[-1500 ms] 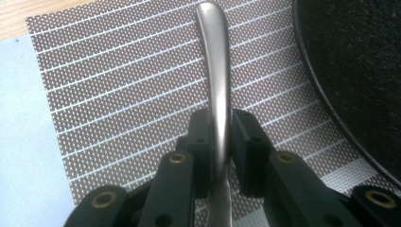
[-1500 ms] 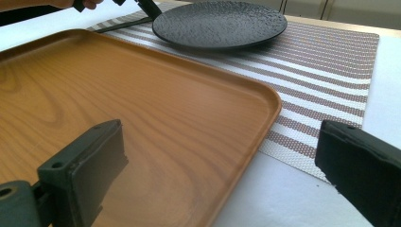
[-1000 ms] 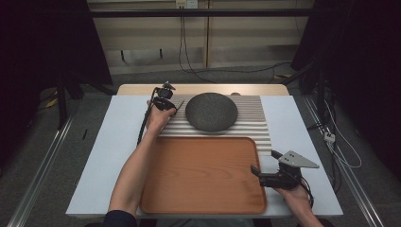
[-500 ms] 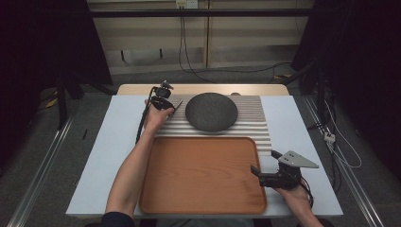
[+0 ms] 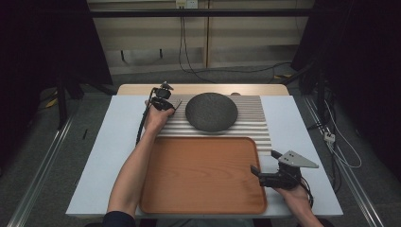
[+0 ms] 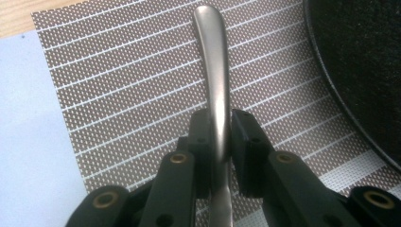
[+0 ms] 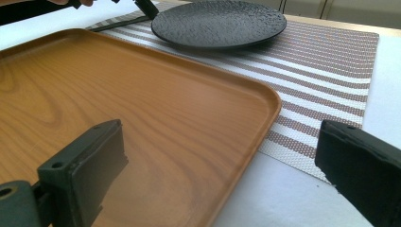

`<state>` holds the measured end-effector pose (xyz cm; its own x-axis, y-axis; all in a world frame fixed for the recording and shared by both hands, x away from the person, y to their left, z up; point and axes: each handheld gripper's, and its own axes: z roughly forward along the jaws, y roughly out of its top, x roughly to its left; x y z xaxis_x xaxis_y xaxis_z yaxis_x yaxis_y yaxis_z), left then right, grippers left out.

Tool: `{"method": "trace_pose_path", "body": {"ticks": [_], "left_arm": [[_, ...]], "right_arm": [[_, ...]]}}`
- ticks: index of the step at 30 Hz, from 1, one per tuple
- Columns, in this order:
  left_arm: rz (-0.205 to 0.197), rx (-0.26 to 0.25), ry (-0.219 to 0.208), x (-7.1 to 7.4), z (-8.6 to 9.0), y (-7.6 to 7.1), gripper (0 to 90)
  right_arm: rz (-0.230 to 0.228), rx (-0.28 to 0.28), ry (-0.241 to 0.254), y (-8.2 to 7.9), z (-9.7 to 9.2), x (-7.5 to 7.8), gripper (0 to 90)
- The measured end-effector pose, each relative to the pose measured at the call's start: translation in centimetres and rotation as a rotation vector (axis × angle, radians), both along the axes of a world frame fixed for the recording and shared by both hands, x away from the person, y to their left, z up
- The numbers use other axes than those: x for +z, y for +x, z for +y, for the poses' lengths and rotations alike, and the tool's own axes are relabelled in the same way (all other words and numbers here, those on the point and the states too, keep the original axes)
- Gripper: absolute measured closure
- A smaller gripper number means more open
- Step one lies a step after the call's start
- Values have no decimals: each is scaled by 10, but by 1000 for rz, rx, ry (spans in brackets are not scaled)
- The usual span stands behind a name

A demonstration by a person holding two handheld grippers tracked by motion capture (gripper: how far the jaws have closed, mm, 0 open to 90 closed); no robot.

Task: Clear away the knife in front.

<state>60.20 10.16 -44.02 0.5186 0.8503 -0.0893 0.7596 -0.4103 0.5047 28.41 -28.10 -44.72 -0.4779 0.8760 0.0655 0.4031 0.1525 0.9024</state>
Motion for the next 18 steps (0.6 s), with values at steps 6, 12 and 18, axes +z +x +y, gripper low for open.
{"method": "trace_pose_path", "body": {"ticks": [6, 12, 18], "left_arm": [[-5, -11, 10, 0, -1, -1, 798], [-16, -19, 26, 1, -2, -2, 800], [-22, -27, 10, 7, 0, -4, 800]], "right_arm": [[1, -2, 2, 0, 0, 0, 24], [0, -1, 3, -1, 0, 0, 24], [1, 0, -1, 0, 0, 0, 24]]}}
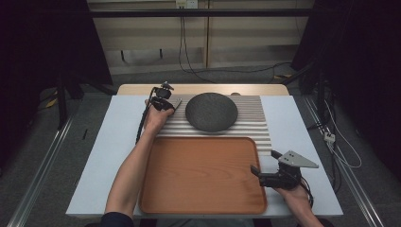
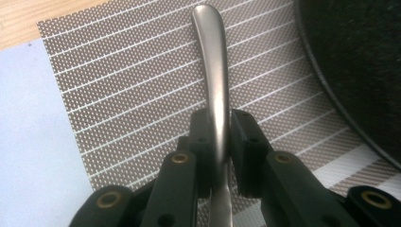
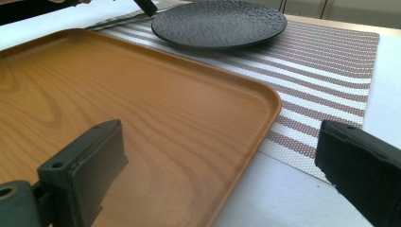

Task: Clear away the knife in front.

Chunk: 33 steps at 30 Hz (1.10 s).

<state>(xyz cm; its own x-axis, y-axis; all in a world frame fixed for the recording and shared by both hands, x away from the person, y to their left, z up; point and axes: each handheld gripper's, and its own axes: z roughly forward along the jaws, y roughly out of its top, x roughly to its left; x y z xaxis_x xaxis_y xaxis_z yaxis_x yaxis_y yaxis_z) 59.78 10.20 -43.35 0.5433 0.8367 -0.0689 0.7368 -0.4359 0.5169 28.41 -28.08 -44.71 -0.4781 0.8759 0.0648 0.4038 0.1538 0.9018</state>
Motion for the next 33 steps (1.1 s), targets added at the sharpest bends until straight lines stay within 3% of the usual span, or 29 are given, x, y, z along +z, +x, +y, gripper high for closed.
{"method": "trace_pose_path", "body": {"ticks": [13, 33], "left_arm": [[-30, -30, -29, 27, 7, -15, 800], [-86, -79, -51, 63, 17, -57, 800]], "right_arm": [[-3, 3, -1, -1, 2, 1, 24], [-8, 5, -11, -2, 5, 2, 24]]}}
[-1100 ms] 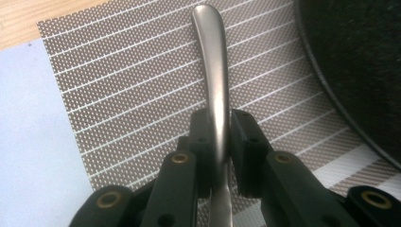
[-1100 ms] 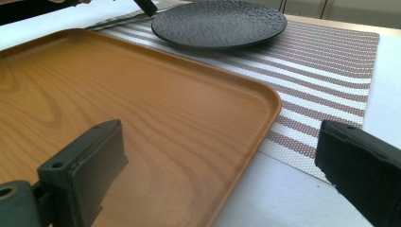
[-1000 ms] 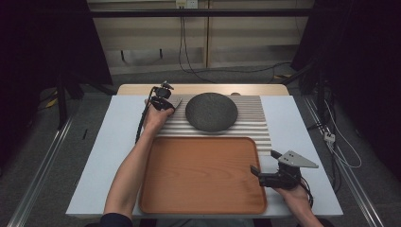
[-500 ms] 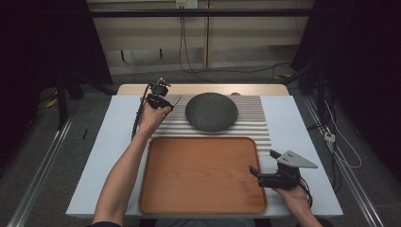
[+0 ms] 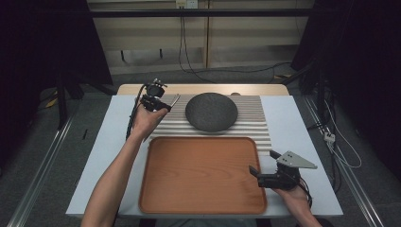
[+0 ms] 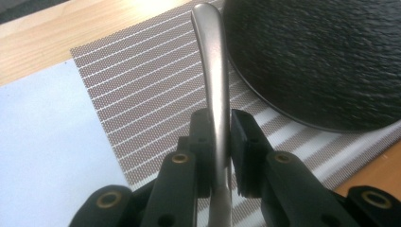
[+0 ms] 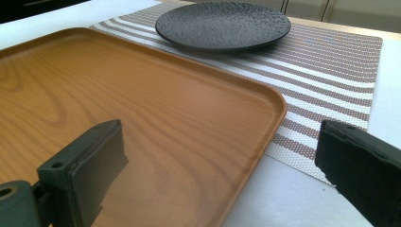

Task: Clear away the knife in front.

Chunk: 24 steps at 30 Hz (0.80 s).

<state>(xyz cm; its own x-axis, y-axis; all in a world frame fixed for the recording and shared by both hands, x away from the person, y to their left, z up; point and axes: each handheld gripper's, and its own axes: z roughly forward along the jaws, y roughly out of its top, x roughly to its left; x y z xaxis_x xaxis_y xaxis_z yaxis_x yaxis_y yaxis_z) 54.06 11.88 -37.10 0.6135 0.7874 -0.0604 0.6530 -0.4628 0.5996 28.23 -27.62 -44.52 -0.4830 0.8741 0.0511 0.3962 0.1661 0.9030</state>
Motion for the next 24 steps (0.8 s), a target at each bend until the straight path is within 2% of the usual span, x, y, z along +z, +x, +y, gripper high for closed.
{"method": "trace_pose_path", "body": {"ticks": [7, 10, 13, 18, 22, 24], "left_arm": [[-18, -27, 5, 6, -1, -19, 800], [-21, -35, -11, 9, 1, -27, 800], [-36, -53, 4, 11, 0, -36, 799], [-49, -64, -23, 14, -2, -48, 799], [-53, -79, 12, 13, -3, -57, 799], [-49, -82, 12, 10, -5, -62, 799]], "right_arm": [[-1, -1, -2, -1, 0, 1, 24], [-1, -2, -3, -1, 1, 1, 24], [0, -3, -4, -1, 0, 0, 24], [0, -5, -4, -1, 1, 0, 24], [-2, -4, -6, -1, 1, 0, 24], [-3, -3, -6, -1, 1, 1, 24]]}}
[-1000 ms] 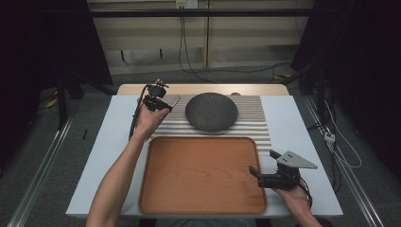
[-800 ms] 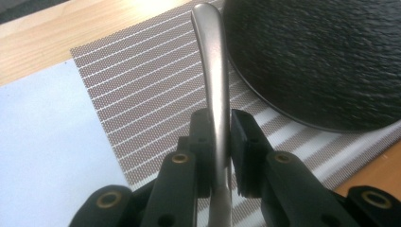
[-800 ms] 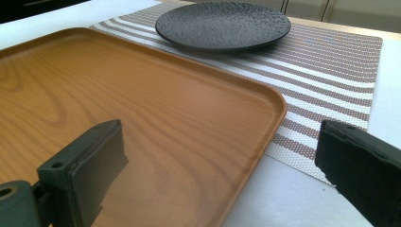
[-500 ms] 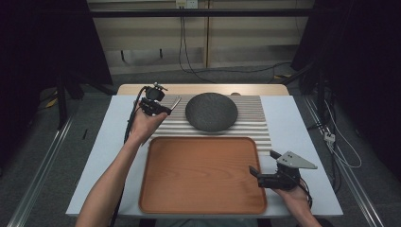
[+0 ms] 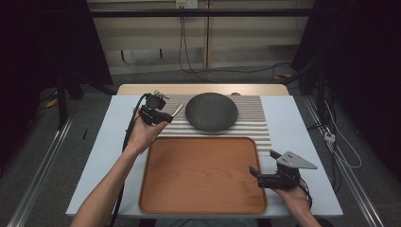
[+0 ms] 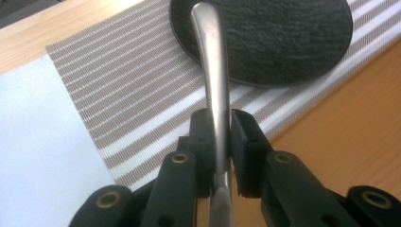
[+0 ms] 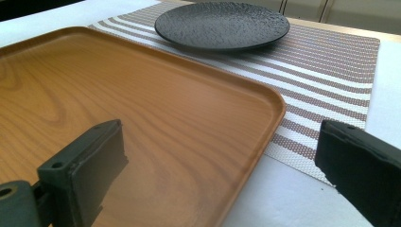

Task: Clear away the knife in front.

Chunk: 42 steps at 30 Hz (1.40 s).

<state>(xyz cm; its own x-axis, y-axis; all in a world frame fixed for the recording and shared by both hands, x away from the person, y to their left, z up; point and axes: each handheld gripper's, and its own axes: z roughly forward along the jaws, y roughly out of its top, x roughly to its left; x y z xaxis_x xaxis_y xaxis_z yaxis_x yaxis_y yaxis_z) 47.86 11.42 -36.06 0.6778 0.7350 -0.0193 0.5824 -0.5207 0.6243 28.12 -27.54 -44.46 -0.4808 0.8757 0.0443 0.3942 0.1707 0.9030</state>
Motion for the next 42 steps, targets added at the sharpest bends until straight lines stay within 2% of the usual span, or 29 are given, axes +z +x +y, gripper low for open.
{"method": "trace_pose_path", "body": {"ticks": [6, 23, 29, 32, 36, 42], "left_arm": [[14, -22, 9, -8, -4, -13, 800], [32, -49, 10, -17, -8, -46, 799], [49, -85, 25, -23, -12, -58, 799], [57, -86, 26, -26, -13, -62, 799], [67, -56, 49, -33, -14, -66, 799], [106, -47, 64, -46, -13, -74, 799]], "right_arm": [[1, -2, -2, 0, 0, 0, 24], [1, -1, -3, 0, 2, 0, 24], [-2, 1, -4, 0, 2, 0, 24], [-2, 2, -5, 0, 2, 0, 24], [-3, 2, -6, 0, 2, 0, 24], [0, 8, -9, 1, 4, 0, 24]]}}
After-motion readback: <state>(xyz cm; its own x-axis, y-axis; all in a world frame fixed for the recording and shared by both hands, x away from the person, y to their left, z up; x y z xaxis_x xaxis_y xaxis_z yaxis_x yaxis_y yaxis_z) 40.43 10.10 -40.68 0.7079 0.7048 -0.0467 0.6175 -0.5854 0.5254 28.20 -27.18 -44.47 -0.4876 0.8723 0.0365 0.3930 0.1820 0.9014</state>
